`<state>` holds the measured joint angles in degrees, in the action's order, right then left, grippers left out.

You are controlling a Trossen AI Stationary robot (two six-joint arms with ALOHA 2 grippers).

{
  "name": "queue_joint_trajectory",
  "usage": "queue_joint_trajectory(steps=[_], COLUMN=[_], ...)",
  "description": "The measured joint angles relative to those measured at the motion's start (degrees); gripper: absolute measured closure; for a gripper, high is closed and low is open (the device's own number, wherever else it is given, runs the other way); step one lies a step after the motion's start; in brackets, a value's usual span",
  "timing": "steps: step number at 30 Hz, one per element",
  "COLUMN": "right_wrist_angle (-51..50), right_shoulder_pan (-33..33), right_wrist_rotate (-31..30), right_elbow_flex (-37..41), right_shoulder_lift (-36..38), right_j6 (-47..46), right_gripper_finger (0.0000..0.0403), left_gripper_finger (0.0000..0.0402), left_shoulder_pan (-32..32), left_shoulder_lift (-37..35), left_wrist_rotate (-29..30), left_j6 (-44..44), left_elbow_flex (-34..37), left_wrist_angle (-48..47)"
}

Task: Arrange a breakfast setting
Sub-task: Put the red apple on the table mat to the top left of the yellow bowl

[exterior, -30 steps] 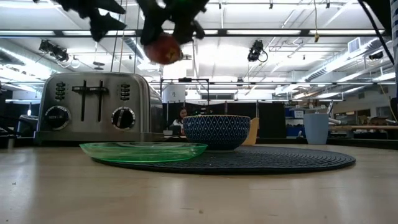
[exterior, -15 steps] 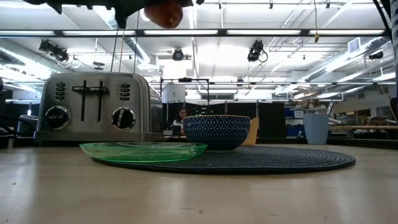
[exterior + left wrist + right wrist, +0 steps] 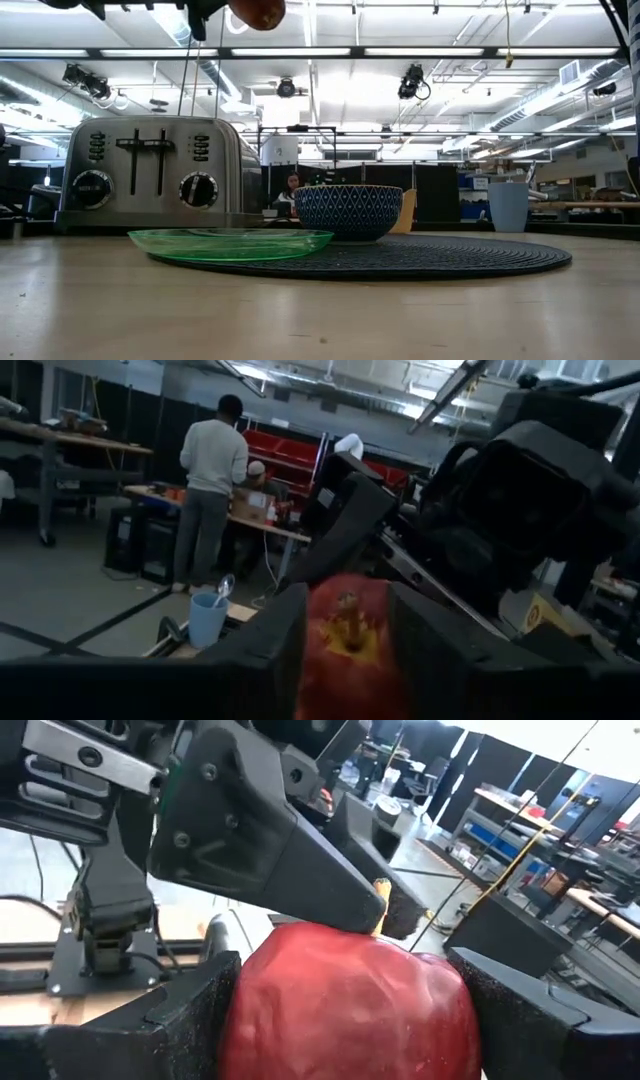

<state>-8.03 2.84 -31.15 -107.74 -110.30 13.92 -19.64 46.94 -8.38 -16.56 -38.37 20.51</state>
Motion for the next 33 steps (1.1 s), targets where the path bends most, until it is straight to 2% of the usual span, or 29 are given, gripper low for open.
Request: queue_joint_trajectory(steps=[12,27,33], right_wrist_angle=[2.6,2.53,-1.05], right_shoulder_pan=[-0.84,-0.88,-0.7], right_wrist_rotate=[0.97,2.33,2.87], right_elbow_flex=[0.0,-0.01,-0.04], right_shoulder_lift=[-0.04,-0.04,0.98], right_j6=[-0.2,-0.91,-5.58], right_gripper_finger=[0.0063,0.0036,0.0014], left_gripper_finger=[0.0389,0.0394,0.0395], left_shoulder_pan=[-0.06,-0.06,-0.44], left_shoulder_lift=[0.0,0.02,0.04], left_wrist_rotate=[1.17,1.04,1.06], left_j6=[-1.79,-0.88,-0.79], left_elbow_flex=[0.0,0.0,0.02], left_wrist_angle=[1.61,1.31,1.13])
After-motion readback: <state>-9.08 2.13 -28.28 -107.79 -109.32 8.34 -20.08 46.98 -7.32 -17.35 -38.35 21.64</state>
